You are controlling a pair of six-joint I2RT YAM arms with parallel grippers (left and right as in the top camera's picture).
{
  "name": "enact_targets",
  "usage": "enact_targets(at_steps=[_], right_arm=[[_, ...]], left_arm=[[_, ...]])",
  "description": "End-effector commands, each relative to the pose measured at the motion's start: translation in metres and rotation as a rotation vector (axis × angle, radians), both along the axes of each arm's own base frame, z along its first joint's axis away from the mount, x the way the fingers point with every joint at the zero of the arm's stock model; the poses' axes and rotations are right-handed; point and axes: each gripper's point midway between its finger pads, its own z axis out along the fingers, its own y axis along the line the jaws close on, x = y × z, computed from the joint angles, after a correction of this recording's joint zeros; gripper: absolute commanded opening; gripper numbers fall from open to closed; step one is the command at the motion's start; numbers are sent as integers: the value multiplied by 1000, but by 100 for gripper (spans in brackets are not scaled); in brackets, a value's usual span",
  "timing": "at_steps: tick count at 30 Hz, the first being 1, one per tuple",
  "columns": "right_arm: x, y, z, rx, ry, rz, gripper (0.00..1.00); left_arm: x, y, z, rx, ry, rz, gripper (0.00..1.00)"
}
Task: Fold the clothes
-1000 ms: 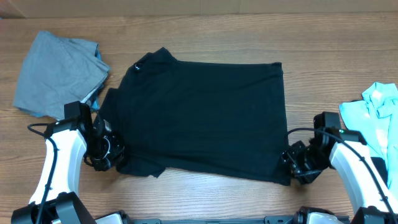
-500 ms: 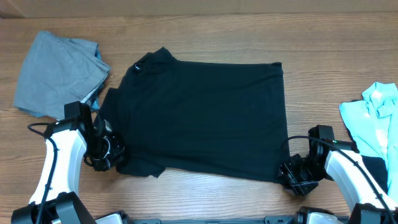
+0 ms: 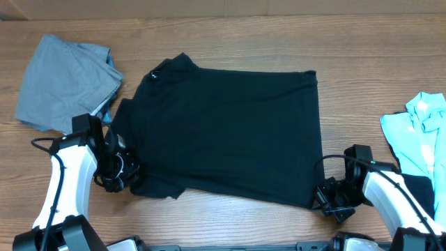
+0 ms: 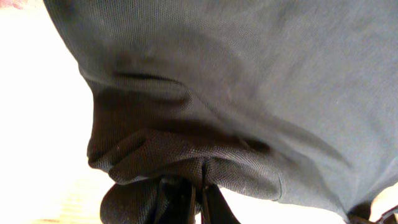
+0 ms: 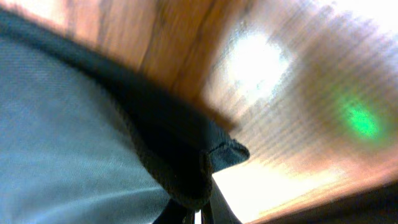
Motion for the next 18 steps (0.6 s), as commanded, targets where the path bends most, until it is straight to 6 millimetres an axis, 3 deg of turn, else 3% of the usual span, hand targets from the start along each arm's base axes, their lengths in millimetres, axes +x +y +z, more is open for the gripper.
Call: enact_targets(at_steps=[1, 4, 8, 18], right_arm=[[32, -12, 29, -51, -139, 71, 4], [50, -17, 58, -72, -228, 118, 4], [64, -19, 77, -82, -294, 139, 4], [77, -17, 79, -74, -345, 132, 4]], left_arm=[[0, -1, 4, 1, -1, -29, 4], [-5, -2, 5, -5, 15, -36, 4], [-4, -2, 5, -4, 13, -39, 4], [25, -1, 23, -14, -125, -117, 4]])
